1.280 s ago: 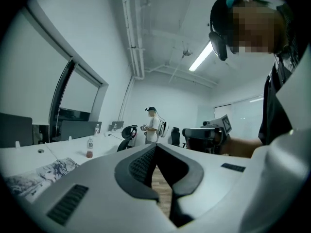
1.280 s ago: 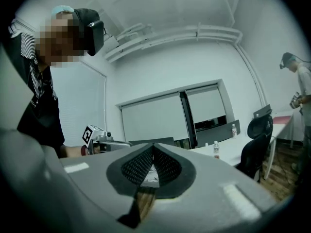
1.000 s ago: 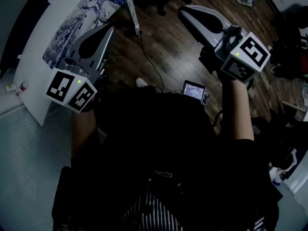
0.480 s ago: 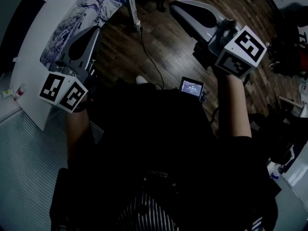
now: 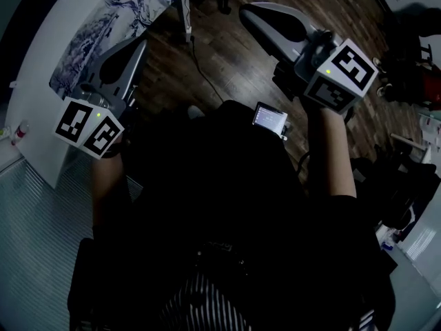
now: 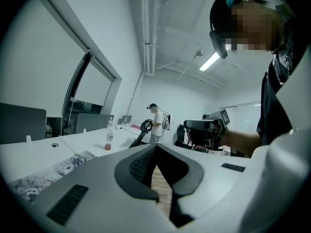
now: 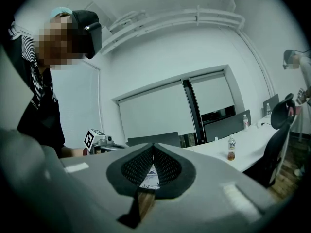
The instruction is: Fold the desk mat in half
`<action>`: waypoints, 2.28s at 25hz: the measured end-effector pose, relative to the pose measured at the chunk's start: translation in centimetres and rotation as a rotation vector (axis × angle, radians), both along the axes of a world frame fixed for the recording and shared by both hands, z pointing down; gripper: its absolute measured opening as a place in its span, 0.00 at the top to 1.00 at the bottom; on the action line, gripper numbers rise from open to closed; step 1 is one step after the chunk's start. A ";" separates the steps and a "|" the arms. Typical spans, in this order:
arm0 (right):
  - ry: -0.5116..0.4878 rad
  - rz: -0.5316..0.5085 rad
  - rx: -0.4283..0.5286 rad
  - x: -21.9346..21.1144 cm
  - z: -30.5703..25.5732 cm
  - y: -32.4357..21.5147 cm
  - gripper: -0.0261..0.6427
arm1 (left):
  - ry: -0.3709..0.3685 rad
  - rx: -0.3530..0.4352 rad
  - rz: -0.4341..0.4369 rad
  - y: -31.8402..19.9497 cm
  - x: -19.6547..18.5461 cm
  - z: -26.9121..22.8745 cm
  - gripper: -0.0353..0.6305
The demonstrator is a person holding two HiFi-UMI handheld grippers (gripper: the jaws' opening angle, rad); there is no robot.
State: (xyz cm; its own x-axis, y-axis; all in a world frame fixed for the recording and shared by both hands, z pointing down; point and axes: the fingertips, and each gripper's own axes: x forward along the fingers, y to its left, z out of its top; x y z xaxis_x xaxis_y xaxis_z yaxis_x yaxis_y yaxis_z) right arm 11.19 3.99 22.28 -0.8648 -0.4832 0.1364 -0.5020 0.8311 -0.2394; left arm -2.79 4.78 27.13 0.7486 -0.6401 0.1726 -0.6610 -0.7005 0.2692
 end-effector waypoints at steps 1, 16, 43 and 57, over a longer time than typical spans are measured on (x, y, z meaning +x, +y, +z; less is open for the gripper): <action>0.009 -0.004 -0.008 -0.2 0.2 0.0 0.95 | -0.004 -0.005 0.001 0.2 -0.1 0.3 0.94; -0.045 -0.131 -0.001 -3.1 0.4 -5.8 0.96 | -0.026 -0.025 -0.122 -2.9 -2.2 0.4 0.94; -0.154 -0.284 -0.036 -1.1 0.5 -28.6 0.95 | -0.046 -0.096 -0.256 -22.4 1.5 -0.4 0.94; -0.150 -0.255 -0.073 1.8 3.0 -31.8 0.95 | -0.069 -0.135 -0.211 -25.2 4.2 0.6 0.94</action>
